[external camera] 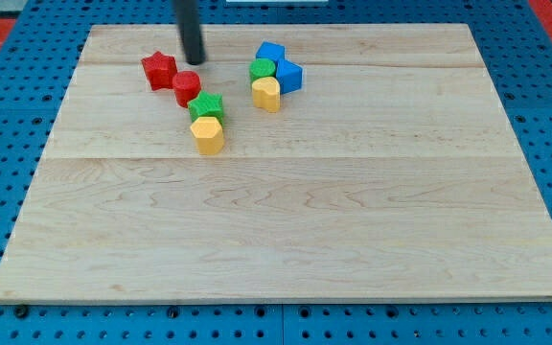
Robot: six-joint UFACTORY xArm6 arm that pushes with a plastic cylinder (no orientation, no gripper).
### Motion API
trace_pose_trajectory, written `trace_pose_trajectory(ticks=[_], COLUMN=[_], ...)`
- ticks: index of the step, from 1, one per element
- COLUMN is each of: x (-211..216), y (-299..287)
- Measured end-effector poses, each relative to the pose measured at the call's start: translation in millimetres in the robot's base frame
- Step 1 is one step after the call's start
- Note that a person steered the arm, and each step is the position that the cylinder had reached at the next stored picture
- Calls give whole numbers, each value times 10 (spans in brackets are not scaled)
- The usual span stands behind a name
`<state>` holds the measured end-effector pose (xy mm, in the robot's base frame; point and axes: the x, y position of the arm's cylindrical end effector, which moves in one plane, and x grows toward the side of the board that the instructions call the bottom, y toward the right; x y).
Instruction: Form a vertical line with the blue cube and the red blocks
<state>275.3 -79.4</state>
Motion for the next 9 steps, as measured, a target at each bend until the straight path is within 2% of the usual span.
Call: trace_pose_trajectory(ticks=[1,2,3,4,5,6,7,8,9], x=[447,609,591,485,575,576,826,856,572], y=[-100,48,-105,44,-454,-386,375,612,1280])
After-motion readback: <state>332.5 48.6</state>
